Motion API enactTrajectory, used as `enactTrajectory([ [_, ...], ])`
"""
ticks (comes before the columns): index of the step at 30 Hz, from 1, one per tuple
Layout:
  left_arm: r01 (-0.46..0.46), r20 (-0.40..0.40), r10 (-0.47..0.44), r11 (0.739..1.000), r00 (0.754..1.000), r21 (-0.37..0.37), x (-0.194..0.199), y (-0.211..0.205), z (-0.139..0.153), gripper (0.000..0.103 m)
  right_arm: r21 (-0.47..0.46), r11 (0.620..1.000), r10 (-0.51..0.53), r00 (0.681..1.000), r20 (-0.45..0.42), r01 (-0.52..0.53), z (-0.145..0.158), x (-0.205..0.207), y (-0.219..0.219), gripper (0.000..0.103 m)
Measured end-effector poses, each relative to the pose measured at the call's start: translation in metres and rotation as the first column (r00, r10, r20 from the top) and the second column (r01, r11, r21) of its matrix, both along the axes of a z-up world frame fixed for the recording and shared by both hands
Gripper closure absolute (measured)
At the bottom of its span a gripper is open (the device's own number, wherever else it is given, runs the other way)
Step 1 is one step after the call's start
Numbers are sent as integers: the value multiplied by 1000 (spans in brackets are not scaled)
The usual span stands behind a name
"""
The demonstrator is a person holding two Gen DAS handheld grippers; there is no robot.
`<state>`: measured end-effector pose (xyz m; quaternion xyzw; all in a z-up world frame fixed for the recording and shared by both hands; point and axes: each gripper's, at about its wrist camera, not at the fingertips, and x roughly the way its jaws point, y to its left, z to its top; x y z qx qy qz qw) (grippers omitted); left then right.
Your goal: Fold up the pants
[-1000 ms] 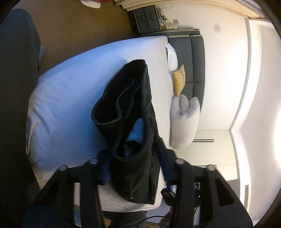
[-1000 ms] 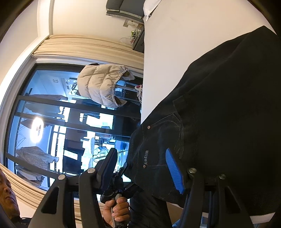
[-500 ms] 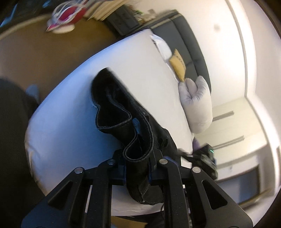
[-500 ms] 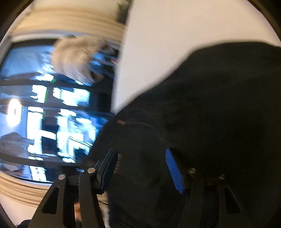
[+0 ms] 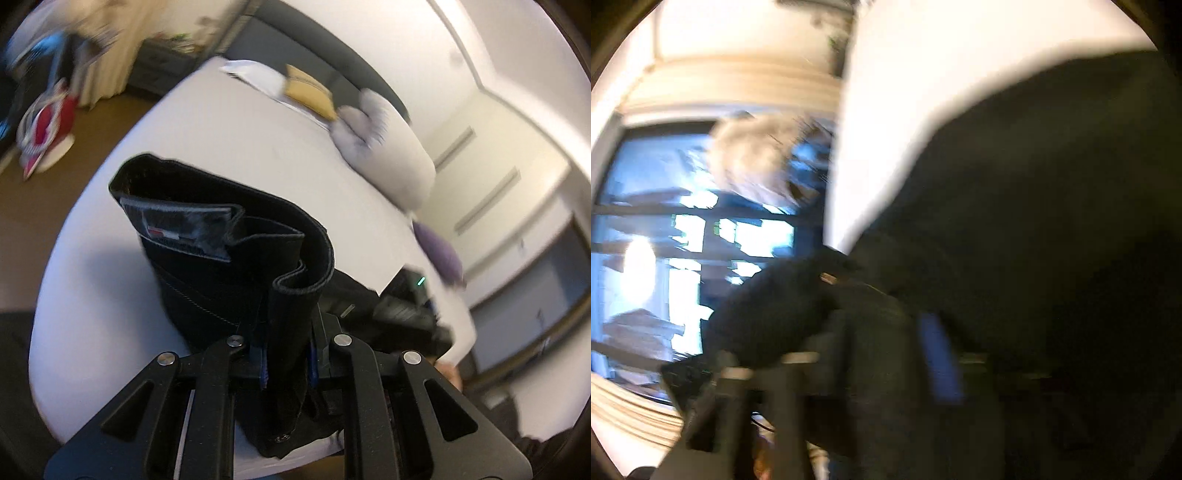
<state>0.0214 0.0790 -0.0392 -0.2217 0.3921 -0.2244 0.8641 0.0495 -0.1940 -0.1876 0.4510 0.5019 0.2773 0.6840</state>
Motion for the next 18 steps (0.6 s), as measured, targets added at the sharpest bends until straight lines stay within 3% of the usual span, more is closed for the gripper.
enactTrajectory([
  [3,108,8,-109,990,994,92,5,-57,4,90,39,998,-52,998,43,50,23,-2,-33,15],
  [5,180,-6,-181,971,983,156,9,-100,-1,90,74,997,-32,998,59,27,33,-5,-51,14],
  [7,241,-30,-240,947,970,211,11,-140,-11,90,92,996,-11,996,84,3,48,-7,-62,7],
  [10,316,-33,-323,895,946,315,2,-191,-23,90,39,999,11,994,105,-15,55,-7,-67,1],
  [14,397,-35,-419,825,907,402,-14,-232,-36,90,13,1000,17,1000,17,-17,26,-2,-73,1],
  [16,427,-37,-459,789,887,441,-25,-247,-43,90,9,1000,25,1000,-3,-25,17,-2,-67,5],
  [18,454,-48,-491,759,870,467,-33,-260,-49,90,-10,999,44,999,-11,-44,12,0,-57,25],
])
